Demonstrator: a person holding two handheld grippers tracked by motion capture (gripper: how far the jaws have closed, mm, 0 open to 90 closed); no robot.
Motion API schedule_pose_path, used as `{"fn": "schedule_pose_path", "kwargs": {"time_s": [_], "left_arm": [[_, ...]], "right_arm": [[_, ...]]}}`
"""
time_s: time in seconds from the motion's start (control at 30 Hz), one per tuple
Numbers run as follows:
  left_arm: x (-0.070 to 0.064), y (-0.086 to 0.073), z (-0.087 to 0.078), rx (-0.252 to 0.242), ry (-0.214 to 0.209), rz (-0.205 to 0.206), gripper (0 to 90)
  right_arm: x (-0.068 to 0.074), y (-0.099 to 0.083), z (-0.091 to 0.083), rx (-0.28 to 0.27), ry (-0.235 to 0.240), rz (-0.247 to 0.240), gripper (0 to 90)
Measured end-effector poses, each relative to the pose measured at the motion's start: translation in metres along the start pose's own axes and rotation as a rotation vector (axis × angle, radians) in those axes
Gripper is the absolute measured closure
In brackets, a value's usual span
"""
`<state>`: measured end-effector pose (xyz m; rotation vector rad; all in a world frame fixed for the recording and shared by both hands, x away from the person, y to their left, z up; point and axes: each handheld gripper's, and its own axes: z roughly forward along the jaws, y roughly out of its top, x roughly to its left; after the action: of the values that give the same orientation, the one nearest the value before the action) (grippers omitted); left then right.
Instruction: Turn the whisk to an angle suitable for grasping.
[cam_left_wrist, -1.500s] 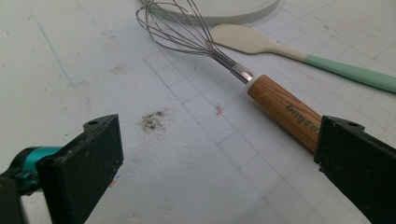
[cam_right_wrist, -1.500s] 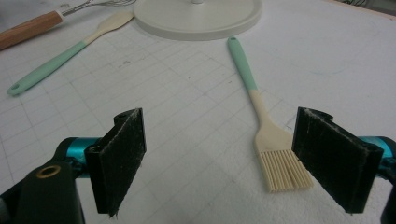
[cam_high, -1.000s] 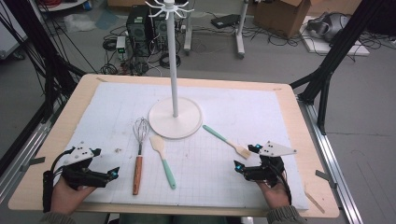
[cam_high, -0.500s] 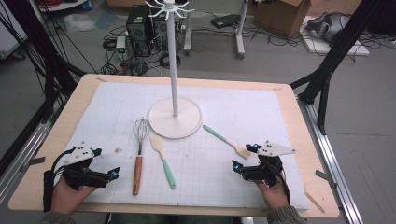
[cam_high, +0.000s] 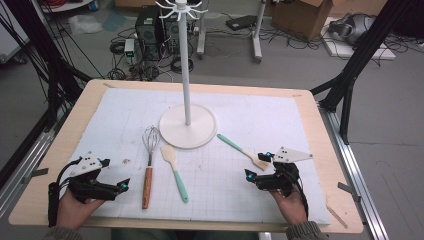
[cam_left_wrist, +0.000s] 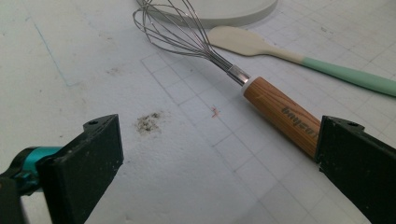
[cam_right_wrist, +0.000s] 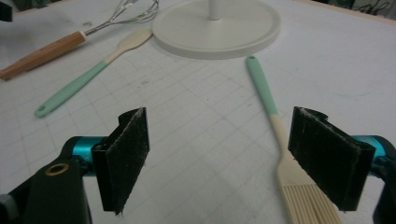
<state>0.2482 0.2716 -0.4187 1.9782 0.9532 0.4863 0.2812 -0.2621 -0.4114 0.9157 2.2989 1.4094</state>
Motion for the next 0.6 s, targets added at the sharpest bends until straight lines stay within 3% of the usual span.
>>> {"fn": "schedule_pose_path", "kwargs": {"time_s": [0.47,0.6], "left_arm": [[-0.002,0.002,0.004,0.001,-0.018,0.005,1.8],[-0.002,0.002,0.003,-0.004,-0.017,0.001,1.8]], "right_arm": [[0.003,0.016,0.012,0.046,0.043,-0.012,24.2],[0.002,0.027,0.015,0.066,0.081,-0.009,23.0]]}}
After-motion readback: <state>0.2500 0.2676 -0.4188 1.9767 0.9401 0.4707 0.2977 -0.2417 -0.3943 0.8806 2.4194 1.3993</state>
